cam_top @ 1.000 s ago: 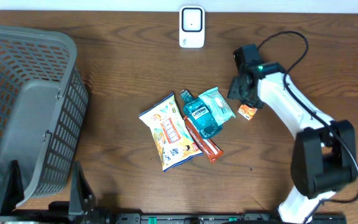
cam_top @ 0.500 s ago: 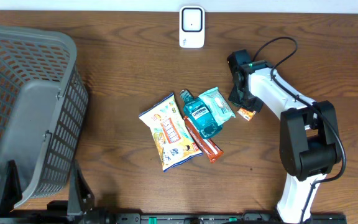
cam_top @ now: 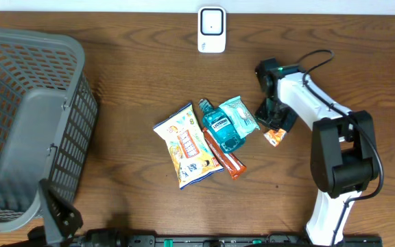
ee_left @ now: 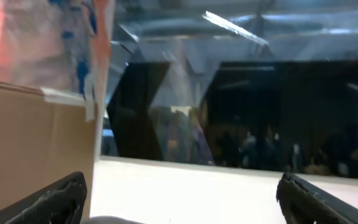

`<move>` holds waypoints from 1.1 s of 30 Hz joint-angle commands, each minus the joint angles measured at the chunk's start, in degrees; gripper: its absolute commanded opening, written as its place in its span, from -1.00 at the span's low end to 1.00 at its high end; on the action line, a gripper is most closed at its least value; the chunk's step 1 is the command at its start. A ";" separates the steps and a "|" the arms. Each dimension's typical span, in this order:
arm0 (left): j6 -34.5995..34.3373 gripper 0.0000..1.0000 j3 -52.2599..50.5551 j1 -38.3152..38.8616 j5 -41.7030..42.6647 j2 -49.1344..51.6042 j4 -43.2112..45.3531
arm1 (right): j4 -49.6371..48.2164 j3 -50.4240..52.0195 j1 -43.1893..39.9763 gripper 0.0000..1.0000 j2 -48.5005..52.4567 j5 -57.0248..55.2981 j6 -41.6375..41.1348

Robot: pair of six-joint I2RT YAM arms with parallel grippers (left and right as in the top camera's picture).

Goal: Scan the item barcode
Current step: 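Reach the right gripper to the Kleenex pack and grasp it, then lift the Kleenex pack with the right gripper toward the right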

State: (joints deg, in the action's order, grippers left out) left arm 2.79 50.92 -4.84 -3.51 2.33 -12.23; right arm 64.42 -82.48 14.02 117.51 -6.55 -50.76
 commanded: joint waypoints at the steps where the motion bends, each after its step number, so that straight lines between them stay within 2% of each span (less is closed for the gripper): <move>1: -0.42 0.96 -0.11 -0.28 -2.14 -0.52 1.14 | 3.19 -2.84 -2.73 -0.97 0.55 2.93 -2.40; 8: -0.79 0.96 -0.11 -0.28 -2.14 -0.52 1.29 | 6.43 -4.55 -12.26 -0.98 -3.52 -0.02 -4.87; 13: -0.76 0.96 -0.11 -0.28 -2.14 -0.52 1.20 | 3.87 -4.55 -22.43 -0.97 -7.39 -14.58 -6.67; 16: -0.79 0.96 -0.13 -0.28 -2.12 -0.52 1.01 | -1.70 -4.44 -28.37 -0.98 -7.50 -25.07 -6.38; 20: -0.79 0.96 -0.13 -0.28 -2.12 -0.55 -0.52 | -12.50 -3.87 -35.47 -0.98 -5.77 -33.07 0.50; 23: -0.79 0.96 -0.13 -0.28 -2.12 -0.55 -0.98 | -19.69 -3.87 -40.11 -0.98 -4.00 -32.85 9.99; 26: -0.79 0.96 -0.13 -0.28 -2.10 -0.52 -2.32 | -23.98 -3.87 -44.28 -0.98 -2.43 -32.57 15.87; 28: -1.51 0.96 -0.15 -0.28 -2.08 -0.52 -4.17 | -26.36 -3.87 -47.06 -0.95 -1.40 -32.52 17.79; 30: -5.16 0.96 -0.33 -0.20 -1.99 -0.42 -6.25 | -28.00 -3.87 -49.64 -0.78 -0.61 -31.82 17.86; 33: -9.66 0.96 -1.27 -0.17 1.62 -0.22 -8.15 | -29.35 -3.87 -53.20 -0.71 -0.39 -28.28 17.84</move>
State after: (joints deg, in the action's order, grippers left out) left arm -1.39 50.59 -4.82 -4.56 2.31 -19.55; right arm 35.59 -86.17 -36.56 116.66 -35.81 -35.81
